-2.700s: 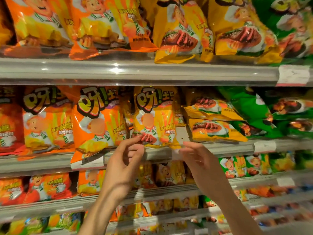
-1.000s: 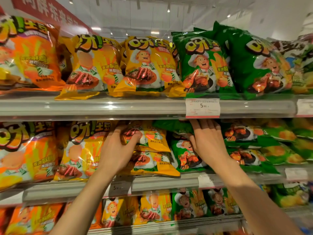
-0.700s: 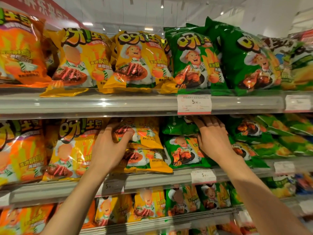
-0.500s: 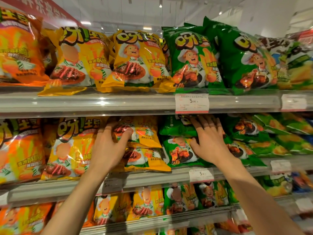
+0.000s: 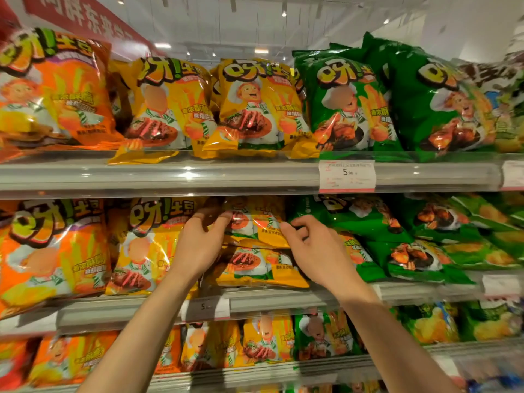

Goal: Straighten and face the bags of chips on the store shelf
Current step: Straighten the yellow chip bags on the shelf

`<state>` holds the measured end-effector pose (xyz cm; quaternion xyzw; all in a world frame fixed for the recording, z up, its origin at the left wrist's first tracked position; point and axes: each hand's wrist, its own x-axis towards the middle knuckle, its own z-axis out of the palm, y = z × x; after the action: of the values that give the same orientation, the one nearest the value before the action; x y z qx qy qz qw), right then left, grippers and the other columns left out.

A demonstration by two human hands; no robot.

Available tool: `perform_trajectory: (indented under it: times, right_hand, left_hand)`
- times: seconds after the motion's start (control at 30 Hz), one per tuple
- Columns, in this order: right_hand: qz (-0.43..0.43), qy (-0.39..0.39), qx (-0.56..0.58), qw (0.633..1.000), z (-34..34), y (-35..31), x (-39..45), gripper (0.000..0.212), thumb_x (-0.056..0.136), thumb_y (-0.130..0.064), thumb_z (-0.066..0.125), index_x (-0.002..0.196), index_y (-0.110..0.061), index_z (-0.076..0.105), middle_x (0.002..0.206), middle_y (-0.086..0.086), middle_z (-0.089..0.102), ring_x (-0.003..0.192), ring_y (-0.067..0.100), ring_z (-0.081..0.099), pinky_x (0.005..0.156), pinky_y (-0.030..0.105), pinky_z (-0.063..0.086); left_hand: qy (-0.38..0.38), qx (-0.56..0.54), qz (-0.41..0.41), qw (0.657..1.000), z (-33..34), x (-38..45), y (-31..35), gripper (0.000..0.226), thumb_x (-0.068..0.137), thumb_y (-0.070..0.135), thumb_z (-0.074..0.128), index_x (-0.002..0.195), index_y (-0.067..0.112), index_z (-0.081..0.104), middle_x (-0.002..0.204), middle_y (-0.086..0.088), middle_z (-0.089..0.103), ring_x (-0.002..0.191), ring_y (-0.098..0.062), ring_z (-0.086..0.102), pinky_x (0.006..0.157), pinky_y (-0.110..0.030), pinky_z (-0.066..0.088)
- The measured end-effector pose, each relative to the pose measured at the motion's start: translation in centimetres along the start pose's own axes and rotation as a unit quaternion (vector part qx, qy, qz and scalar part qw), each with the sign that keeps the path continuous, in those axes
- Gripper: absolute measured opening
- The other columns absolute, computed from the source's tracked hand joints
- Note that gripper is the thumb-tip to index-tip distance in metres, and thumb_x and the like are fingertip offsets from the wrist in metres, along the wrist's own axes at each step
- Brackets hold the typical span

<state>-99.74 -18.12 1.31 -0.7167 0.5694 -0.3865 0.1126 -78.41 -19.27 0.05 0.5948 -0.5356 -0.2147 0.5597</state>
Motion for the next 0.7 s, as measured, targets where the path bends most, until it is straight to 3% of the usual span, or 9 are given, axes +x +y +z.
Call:
perform_trajectory:
  times: [0.13,0.27,0.3,0.37,0.43,0.5,0.57,0.7]
  right_hand:
    - [0.088,-0.070,0.028,0.993,0.8,-1.7,0.8,0.061,0.098,-0.065,0.032,0.128,-0.017,0.055,0.082,-0.007,0.062,0.075,0.011,0.053,0.067,0.032,0.038]
    - [0.127,-0.073,0.064,0.987,0.6,-2.3,1.6,0.067,0.093,-0.073,0.031,0.079,-0.013,0.058,0.080,0.010,0.065,0.083,0.032,0.064,0.080,0.038,0.049]
    - [0.131,-0.075,0.081,0.985,0.5,-2.6,1.8,0.069,0.092,-0.074,0.032,0.076,-0.013,0.058,0.081,0.017,0.067,0.083,0.034,0.065,0.079,0.036,0.049]
    - [0.144,-0.083,0.090,0.982,0.5,-3.3,1.9,0.071,0.092,-0.073,0.039,0.093,-0.008,0.067,0.098,0.022,0.069,0.075,0.021,0.061,0.068,0.031,0.042]
    - [0.149,-0.083,0.096,0.981,0.7,-3.4,1.9,0.064,0.091,-0.069,0.047,0.106,-0.010,0.065,0.100,0.012,0.066,0.071,0.007,0.051,0.067,0.031,0.038]
    - [0.156,-0.072,0.140,0.975,1.1,-3.0,2.0,0.065,0.089,-0.065,0.056,0.119,-0.008,0.062,0.106,0.003,0.066,0.085,0.011,0.057,0.081,0.030,0.044]
    - [0.161,-0.059,0.171,0.970,1.1,-2.9,1.7,0.065,0.089,-0.060,0.059,0.126,-0.007,0.058,0.120,0.005,0.063,0.100,0.017,0.059,0.091,0.032,0.045]
    - [0.159,-0.055,0.218,0.961,1.1,-2.8,0.5,0.070,0.090,-0.057,0.060,0.142,-0.011,0.049,0.123,0.001,0.061,0.105,0.015,0.056,0.085,0.027,0.039]
  left_hand:
    - [-0.010,-0.045,-0.014,0.999,-0.6,-0.2,-0.3,0.034,0.091,0.049,0.066,0.115,0.025,0.065,0.097,0.004,0.073,0.095,-0.023,0.070,0.081,-0.035,0.054]
    - [-0.034,-0.055,0.000,0.998,-1.5,-0.9,-0.6,0.035,0.088,0.055,0.067,0.112,0.030,0.063,0.108,0.009,0.071,0.103,-0.016,0.068,0.092,-0.043,0.056]
    - [-0.040,-0.056,0.004,0.998,-1.8,-1.2,-0.7,0.036,0.087,0.057,0.067,0.112,0.031,0.062,0.110,0.009,0.070,0.105,-0.014,0.068,0.093,-0.045,0.056]
    - [-0.052,-0.054,0.011,0.997,-2.4,-1.7,-0.9,0.035,0.089,0.056,0.065,0.115,0.032,0.063,0.112,0.011,0.069,0.108,-0.011,0.066,0.095,-0.045,0.055]
    - [-0.067,-0.052,0.012,0.996,-3.0,-2.1,-0.9,0.029,0.094,0.052,0.059,0.116,0.035,0.063,0.113,0.016,0.067,0.108,-0.007,0.064,0.097,-0.042,0.054]
    - [-0.065,-0.065,0.003,0.996,-3.8,-2.1,-0.7,0.020,0.099,0.048,0.052,0.112,0.037,0.061,0.113,0.016,0.065,0.105,-0.003,0.063,0.095,-0.037,0.053]
    - [-0.047,-0.085,-0.015,0.995,-4.6,-1.6,-0.5,0.020,0.102,0.044,0.048,0.115,0.032,0.059,0.117,0.010,0.064,0.103,-0.005,0.063,0.086,-0.032,0.054]
    - [-0.021,-0.138,-0.082,0.987,-5.6,-0.7,0.0,0.012,0.104,0.034,0.048,0.104,0.031,0.060,0.107,0.008,0.067,0.097,-0.007,0.064,0.063,-0.020,0.047]
